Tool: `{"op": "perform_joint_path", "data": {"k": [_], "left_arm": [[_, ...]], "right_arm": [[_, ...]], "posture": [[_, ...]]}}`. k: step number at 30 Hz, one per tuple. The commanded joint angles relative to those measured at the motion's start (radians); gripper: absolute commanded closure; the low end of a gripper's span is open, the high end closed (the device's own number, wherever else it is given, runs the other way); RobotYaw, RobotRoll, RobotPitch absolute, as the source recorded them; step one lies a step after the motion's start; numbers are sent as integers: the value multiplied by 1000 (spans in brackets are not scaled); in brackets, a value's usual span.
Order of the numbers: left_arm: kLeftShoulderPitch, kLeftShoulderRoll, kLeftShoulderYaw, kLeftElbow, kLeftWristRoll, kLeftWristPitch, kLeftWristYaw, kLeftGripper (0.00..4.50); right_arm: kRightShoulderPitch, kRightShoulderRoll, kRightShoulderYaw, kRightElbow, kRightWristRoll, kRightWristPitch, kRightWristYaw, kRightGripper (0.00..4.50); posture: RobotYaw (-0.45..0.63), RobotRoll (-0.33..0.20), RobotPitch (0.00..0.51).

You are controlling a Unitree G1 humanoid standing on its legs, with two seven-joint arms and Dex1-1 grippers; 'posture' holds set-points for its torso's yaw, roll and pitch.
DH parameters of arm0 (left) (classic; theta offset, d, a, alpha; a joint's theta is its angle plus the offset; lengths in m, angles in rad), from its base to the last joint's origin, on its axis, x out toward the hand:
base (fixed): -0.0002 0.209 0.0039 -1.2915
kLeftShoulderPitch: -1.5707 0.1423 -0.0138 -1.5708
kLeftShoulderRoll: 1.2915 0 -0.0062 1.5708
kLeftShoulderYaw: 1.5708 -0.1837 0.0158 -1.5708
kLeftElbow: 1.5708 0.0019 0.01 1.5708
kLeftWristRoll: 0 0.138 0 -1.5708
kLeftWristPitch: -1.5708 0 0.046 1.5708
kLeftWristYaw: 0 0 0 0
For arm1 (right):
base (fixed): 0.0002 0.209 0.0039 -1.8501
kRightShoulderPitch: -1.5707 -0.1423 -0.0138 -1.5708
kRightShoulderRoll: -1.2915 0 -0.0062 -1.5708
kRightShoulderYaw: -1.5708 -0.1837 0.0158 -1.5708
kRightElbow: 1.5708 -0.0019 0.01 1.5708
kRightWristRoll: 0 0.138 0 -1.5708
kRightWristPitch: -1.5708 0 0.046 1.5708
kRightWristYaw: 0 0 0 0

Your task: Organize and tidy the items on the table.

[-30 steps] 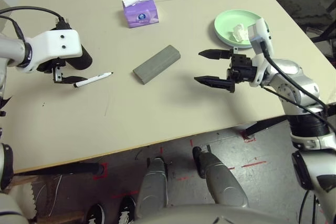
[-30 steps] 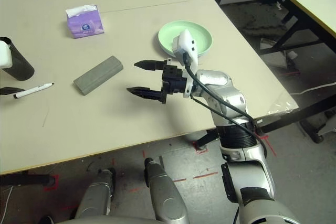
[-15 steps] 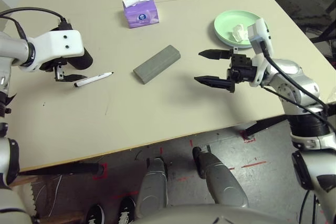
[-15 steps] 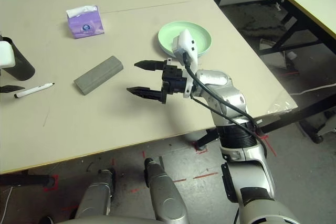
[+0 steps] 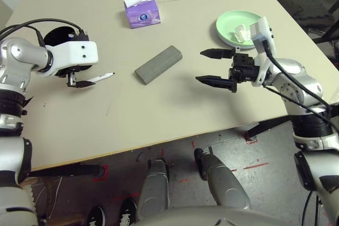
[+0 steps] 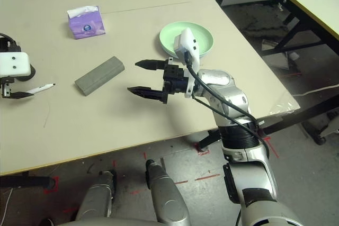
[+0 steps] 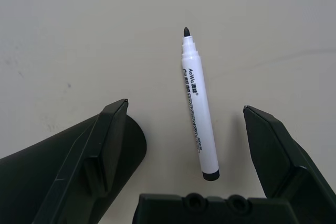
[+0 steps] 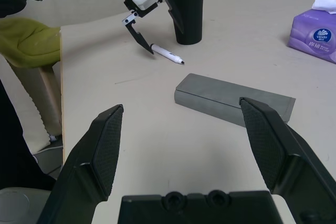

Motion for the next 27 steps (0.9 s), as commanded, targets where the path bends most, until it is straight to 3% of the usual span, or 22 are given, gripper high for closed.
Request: {"op": "perform_joint_path", "data": {"k": [1, 27], "left_arm": [[-5, 4, -22, 28, 30, -20, 10, 38], [38, 16, -38, 61, 58, 12, -48, 38]], "right_arm": [[3, -6, -10, -22, 12, 10, -4, 0], [-3, -19, -11, -39, 26, 25, -5, 0]], "posture": [[-148, 0, 243], [-151, 0, 243]]}}
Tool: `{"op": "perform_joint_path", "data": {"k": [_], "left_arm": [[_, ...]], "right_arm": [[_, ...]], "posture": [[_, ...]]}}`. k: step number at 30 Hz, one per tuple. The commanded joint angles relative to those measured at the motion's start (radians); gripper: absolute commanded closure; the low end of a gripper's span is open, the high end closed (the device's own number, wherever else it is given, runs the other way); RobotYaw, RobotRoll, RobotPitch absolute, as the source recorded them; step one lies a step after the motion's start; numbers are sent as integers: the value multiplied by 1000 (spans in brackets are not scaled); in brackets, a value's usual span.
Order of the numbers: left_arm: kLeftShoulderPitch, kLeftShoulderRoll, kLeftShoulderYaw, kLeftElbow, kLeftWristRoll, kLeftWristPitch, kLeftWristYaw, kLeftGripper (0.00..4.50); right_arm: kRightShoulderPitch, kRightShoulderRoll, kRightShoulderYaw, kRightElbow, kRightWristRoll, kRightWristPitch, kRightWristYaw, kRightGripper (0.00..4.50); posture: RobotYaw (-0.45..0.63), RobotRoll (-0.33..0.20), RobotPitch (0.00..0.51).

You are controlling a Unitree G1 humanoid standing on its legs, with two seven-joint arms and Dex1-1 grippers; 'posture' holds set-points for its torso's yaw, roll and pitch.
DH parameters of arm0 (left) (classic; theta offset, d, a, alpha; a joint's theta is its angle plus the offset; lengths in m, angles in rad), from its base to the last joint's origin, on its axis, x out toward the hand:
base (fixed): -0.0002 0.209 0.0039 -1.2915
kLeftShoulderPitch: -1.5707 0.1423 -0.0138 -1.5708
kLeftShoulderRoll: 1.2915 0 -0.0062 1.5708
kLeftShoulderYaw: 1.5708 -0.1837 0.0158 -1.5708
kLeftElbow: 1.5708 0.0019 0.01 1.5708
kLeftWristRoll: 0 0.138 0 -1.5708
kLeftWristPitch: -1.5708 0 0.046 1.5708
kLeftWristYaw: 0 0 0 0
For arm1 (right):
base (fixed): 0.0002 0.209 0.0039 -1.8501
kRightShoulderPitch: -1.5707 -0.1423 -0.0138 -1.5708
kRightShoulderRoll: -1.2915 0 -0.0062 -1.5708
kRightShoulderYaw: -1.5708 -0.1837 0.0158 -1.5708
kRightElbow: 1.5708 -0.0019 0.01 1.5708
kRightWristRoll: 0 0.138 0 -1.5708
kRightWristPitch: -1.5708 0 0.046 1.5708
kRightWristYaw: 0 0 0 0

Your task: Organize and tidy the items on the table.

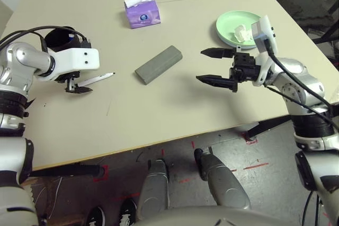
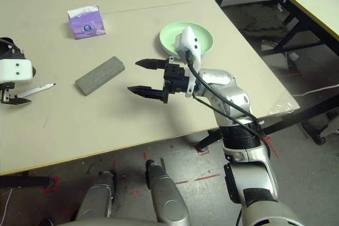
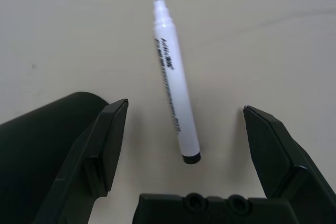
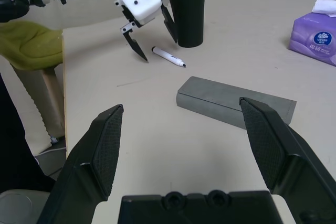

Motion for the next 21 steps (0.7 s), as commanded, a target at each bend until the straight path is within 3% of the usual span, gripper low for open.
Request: {"op": "perform_joint_path", "data": {"k": [1, 21], "left_arm": [[19, 15, -12, 23, 8, 12, -17, 38], [-52, -25, -42, 157, 67, -65, 88, 38]], "right_arm": [[-4, -10, -7, -23, 6, 7, 1, 0], [-16, -9, -7, -25, 11, 9, -2, 0]], "posture": [[-149, 0, 244], [-153, 0, 241]]}}
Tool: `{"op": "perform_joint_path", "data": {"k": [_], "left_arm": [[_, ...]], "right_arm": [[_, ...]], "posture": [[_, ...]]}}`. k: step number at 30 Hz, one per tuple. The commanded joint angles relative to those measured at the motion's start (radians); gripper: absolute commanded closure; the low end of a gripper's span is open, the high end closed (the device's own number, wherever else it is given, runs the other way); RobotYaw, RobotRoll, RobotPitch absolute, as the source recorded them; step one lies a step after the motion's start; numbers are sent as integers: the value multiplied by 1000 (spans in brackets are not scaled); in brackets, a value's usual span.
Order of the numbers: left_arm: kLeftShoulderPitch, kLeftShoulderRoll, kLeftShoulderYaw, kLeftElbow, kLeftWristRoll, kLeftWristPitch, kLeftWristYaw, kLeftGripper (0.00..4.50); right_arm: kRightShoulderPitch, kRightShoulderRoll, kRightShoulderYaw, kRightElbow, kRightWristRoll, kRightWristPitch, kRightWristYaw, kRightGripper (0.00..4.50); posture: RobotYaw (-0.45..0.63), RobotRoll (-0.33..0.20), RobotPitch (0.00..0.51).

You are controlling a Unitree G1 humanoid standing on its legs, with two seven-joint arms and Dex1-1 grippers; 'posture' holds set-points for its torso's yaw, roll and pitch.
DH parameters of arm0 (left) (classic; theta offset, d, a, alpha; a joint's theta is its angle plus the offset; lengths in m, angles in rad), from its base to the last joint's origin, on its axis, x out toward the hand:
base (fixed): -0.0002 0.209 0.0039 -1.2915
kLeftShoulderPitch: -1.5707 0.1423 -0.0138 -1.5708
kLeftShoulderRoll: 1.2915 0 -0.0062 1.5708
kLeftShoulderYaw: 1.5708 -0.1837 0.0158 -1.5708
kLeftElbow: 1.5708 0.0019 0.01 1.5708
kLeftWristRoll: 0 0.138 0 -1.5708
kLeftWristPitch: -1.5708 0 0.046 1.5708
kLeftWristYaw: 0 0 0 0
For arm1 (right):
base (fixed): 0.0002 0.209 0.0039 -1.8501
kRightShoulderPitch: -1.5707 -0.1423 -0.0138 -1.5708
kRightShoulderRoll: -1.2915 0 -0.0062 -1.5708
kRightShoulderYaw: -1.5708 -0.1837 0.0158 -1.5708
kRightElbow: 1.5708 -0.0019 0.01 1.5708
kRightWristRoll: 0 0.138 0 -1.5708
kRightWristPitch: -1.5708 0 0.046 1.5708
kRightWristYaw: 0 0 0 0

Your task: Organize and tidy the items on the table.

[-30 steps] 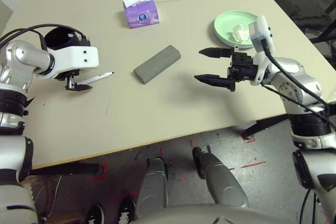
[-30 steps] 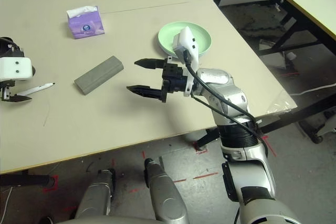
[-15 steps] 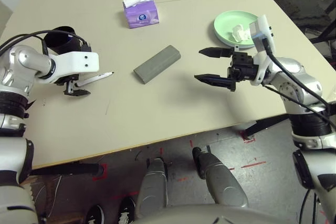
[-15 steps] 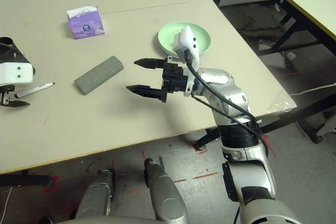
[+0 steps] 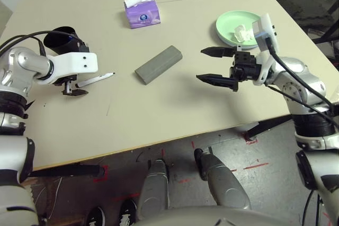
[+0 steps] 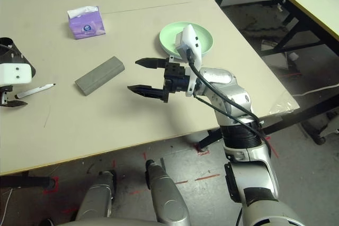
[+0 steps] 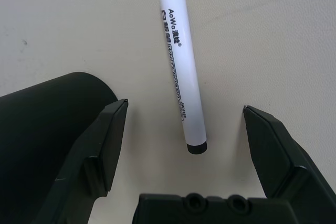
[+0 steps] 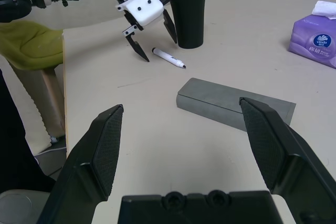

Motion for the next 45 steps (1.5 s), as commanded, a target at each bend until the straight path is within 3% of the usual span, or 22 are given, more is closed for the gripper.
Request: {"op": "perform_joint_path", "data": {"k": [1, 17, 20, 29, 31, 41, 45], "left_arm": [[-9, -12, -23, 42, 20, -9, 7, 38], [-58, -41, -44, 145, 33, -26, 23, 38], [-62, -47, -41, 158, 28, -32, 28, 659], [-72, -52, -38, 168, 21, -37, 14, 3795], [-73, -52, -38, 165, 19, -37, 10, 4225], [-80, -56, -27, 154, -2, -38, -14, 4225], [-97, -73, 18, 132, -70, -28, -36, 4225]], "right_arm": [[-9, -5, -8, -24, 6, 5, -2, 0], [-31, -5, -11, -39, 7, 7, -6, 0], [-38, -4, -12, -49, 12, 14, -9, 0], [-61, 3, -16, -83, 30, 36, -21, 0], [-64, 3, -17, -86, 32, 38, -22, 0], [-69, 2, -19, -85, 31, 39, -22, 0], [-70, 5, -18, -83, 30, 39, -24, 0]], "posture": [[-154, 0, 240], [-162, 0, 235], [-164, 0, 234], [-169, 0, 220], [-169, 0, 217], [-167, 0, 212], [-162, 0, 215]]}}
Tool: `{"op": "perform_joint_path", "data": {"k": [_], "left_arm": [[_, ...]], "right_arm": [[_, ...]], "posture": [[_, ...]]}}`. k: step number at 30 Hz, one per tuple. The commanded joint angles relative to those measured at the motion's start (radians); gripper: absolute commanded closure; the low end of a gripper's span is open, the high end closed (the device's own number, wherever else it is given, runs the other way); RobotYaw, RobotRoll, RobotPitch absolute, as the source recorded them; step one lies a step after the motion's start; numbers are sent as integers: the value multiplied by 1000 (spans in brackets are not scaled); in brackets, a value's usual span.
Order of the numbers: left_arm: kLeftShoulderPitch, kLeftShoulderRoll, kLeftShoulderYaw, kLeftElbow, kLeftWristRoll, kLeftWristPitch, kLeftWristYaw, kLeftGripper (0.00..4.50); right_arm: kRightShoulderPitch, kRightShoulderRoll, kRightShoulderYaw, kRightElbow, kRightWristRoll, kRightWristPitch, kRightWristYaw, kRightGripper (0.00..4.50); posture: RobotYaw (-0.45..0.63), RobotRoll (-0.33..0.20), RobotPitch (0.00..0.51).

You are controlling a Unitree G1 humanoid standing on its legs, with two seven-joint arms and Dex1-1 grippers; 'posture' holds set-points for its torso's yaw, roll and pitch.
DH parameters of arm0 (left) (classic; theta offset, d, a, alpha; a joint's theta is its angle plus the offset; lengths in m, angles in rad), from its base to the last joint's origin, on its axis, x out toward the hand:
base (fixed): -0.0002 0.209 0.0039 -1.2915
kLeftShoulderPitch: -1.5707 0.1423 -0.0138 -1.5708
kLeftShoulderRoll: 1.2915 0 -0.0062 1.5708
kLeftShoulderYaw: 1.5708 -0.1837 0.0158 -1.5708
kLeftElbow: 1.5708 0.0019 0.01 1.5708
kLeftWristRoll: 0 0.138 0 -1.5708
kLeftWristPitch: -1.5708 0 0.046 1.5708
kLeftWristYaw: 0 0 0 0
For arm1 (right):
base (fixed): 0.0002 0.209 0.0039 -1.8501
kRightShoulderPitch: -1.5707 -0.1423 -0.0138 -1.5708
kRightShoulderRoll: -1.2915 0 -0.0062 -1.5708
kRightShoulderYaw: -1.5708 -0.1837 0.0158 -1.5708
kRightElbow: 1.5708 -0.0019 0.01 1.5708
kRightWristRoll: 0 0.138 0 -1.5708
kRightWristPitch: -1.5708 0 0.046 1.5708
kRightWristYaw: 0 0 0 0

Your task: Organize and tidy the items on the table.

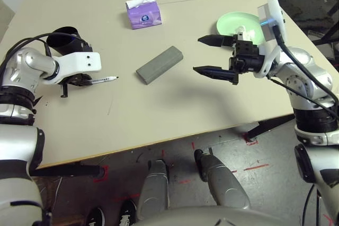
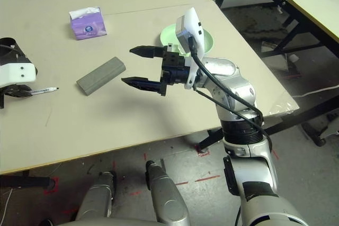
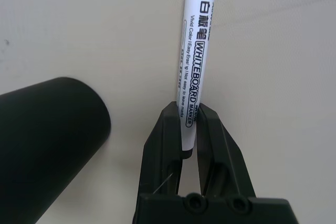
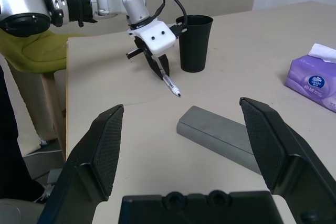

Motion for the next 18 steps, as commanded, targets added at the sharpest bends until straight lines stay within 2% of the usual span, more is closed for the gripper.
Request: {"op": "perform_joint_path", "data": {"k": [1, 4, 9, 15, 18], "left_arm": [[-24, -24, 69, -39, -102, 30, -48, 4225], [-28, -56, 154, -127, -243, 114, -126, 4225], [24, -77, 293, -430, -499, 390, -223, 4225], [89, -83, 486, -698, -743, 638, -130, 4225], [113, -78, 572, -750, -801, 685, -38, 4225]], "right_arm": [[-7, 2, 1, -14, 9, 7, -4, 0], [-2, 4, 3, -14, 10, 8, -5, 0], [2, 7, 5, -2, 5, 2, -2, 0], [9, 13, 9, 13, 0, -7, 1, 0], [6, 18, 11, 26, -3, -14, 5, 0]], "posture": [[-161, 0, 215], [-155, 0, 217], [-148, 0, 221], [-131, 0, 220], [-118, 0, 219]]}}
